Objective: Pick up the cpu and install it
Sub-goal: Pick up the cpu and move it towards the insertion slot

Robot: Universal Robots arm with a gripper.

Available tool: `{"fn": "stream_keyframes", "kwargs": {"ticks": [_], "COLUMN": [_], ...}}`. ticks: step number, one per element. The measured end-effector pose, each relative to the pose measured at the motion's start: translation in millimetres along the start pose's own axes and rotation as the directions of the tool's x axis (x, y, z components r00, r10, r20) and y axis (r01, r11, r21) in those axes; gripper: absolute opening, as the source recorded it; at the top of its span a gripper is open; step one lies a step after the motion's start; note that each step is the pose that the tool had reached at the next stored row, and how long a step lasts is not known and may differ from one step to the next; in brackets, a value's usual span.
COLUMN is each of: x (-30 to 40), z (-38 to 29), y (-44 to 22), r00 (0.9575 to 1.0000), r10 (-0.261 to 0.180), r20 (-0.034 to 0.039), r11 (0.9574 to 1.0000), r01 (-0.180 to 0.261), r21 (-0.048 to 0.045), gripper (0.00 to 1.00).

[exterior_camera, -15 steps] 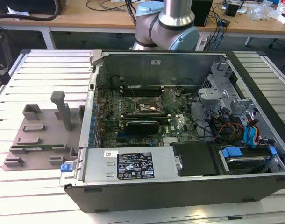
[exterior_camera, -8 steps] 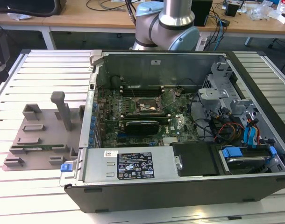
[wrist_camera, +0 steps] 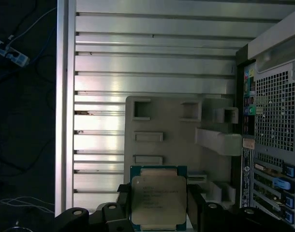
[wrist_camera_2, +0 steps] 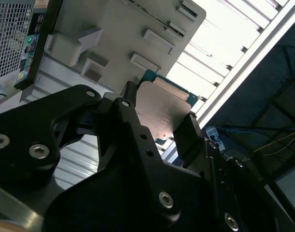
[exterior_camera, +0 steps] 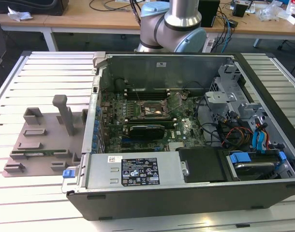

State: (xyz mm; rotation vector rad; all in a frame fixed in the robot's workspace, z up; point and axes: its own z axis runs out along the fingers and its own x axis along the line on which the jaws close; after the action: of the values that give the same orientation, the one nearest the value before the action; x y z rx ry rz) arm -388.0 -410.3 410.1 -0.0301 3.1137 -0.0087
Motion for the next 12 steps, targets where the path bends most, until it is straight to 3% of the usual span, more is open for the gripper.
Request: {"fn": "stream_keyframes", "kwargs": {"ticks": [7,12], "x": [-0.3,-17.4], "z": [-2.8,-2.3], "y": [3.4,3.0], "r00": [1.0,1.0], "r10": [0.0,0.0], "r20": [-0.0001,-0.0001], "r11": [1.0,1.0], "r01": [0.0,0.0], "r21": [0.0,0.0007], "gripper": [0.55,0.55]}}
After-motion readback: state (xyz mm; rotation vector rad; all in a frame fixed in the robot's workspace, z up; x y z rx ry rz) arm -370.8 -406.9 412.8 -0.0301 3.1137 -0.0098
